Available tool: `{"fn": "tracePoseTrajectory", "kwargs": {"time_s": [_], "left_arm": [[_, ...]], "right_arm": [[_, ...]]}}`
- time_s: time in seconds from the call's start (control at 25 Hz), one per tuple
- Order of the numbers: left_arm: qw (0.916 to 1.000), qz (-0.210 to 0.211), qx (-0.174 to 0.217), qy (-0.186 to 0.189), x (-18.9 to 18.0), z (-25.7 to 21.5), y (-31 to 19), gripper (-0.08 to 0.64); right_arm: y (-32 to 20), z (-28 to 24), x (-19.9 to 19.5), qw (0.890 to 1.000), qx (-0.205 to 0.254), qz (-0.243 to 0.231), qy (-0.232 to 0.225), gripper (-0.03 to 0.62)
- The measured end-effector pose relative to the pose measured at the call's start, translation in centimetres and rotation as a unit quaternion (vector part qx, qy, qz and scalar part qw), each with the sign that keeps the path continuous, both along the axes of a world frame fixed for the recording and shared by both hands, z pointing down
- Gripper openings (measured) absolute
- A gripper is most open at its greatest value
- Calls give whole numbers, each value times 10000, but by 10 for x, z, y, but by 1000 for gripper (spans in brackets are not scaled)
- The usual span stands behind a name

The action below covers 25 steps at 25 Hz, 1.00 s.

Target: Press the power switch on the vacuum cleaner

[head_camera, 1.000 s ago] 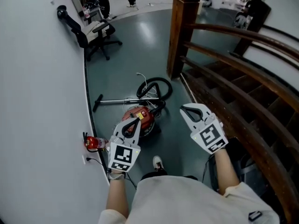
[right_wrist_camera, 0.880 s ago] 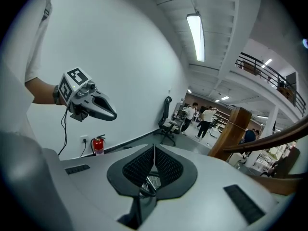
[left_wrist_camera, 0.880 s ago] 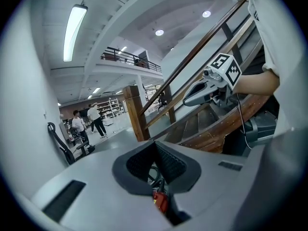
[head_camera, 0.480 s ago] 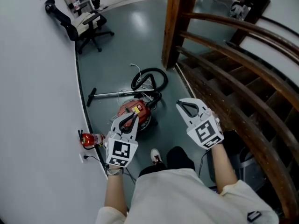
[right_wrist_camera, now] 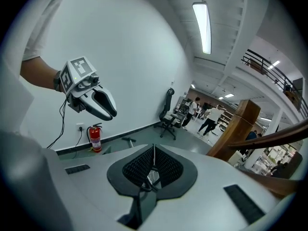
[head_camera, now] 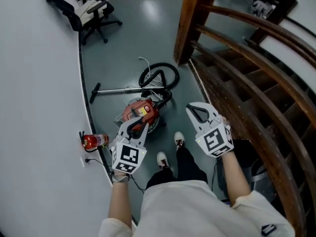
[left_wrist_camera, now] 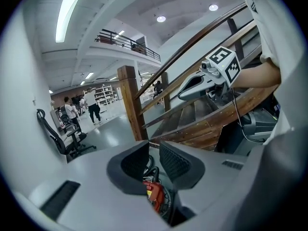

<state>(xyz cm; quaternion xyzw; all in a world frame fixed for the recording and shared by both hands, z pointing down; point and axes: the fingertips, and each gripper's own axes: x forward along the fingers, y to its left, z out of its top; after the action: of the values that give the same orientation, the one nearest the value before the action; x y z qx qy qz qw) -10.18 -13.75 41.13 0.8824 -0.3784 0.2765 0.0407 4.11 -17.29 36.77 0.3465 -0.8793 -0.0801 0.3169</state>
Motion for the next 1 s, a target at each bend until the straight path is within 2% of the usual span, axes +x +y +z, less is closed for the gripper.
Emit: {"fn": "tracePoseTrajectory", "kwargs": {"time_s": [0.24, 0.44, 0.84, 1.0], "left_arm": [[9994, -12, -303, -150, 0, 49, -30, 78], [9987, -91, -497, -99, -7, 90, -57, 87], [9925, 177, -1187, -235, 0, 190, -68, 110], [9892, 149, -1430, -287, 0, 228, -76, 117]], "right_arm": [[-32, 46, 4, 9997, -214, 64, 28, 30], [-54, 84, -1, 9995, -281, 2, 147, 31], [-63, 163, 6, 9977, -621, 172, 205, 31], [-67, 185, 8, 9970, -708, 196, 256, 31]]}}
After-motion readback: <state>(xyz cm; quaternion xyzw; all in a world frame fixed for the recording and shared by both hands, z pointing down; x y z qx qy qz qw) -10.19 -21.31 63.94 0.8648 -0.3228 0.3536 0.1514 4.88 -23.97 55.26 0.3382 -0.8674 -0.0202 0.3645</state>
